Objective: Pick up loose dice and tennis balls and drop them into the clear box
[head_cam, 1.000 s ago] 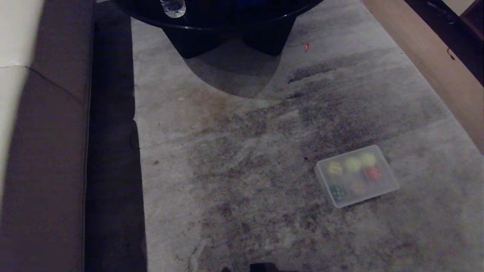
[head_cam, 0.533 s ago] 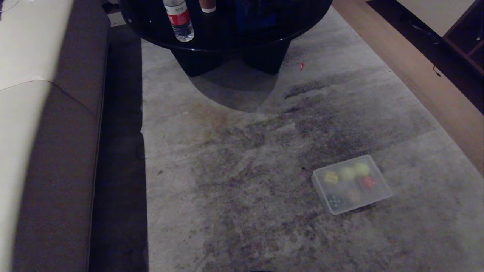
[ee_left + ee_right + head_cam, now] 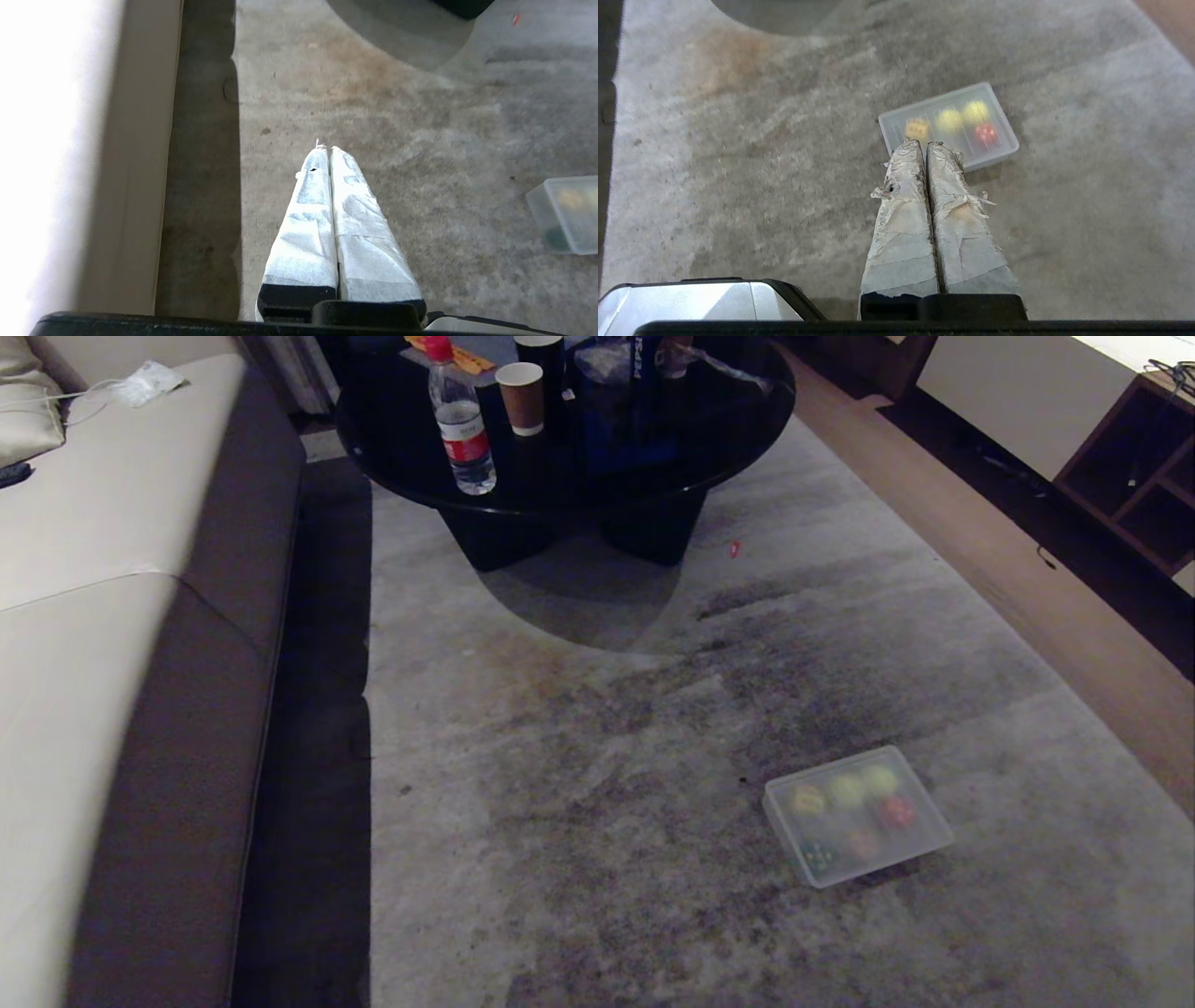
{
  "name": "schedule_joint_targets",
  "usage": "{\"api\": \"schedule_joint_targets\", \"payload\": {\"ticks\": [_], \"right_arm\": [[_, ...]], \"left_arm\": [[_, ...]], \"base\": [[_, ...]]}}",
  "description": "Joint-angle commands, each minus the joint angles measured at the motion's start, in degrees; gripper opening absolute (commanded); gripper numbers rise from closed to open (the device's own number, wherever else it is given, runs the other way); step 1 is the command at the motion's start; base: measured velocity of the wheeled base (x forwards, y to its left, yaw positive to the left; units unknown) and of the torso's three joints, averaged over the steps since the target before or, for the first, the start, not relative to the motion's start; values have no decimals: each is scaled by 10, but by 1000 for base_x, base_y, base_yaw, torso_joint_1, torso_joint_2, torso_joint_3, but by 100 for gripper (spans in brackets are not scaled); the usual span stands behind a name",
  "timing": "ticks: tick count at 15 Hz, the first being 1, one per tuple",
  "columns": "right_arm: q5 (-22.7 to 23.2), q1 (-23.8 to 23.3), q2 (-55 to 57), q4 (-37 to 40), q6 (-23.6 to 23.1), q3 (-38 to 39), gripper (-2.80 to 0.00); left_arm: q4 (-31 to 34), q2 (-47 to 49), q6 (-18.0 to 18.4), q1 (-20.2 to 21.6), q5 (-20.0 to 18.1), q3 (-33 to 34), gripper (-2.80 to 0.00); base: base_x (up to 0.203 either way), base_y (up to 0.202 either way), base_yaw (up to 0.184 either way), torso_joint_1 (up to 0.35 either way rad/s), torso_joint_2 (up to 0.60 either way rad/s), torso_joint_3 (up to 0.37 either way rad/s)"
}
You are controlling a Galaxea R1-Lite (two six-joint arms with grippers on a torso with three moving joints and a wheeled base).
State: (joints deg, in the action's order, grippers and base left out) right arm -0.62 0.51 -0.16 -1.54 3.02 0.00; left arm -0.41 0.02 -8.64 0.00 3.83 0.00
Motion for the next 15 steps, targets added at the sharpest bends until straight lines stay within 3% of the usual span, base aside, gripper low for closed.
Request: {"api": "schedule_joint_targets", "payload": {"ticks": [1,15], "right_arm": [[0,0,1,0,1,5,-280],[0,0,2,0,1,5,-280]], "left_arm": [[0,0,-1,0,0,0,-280],[0,0,-1,0,0,0,-280]], "base": [[0,0,0,2,7,203],[0,0,0,2,3,203]]}}
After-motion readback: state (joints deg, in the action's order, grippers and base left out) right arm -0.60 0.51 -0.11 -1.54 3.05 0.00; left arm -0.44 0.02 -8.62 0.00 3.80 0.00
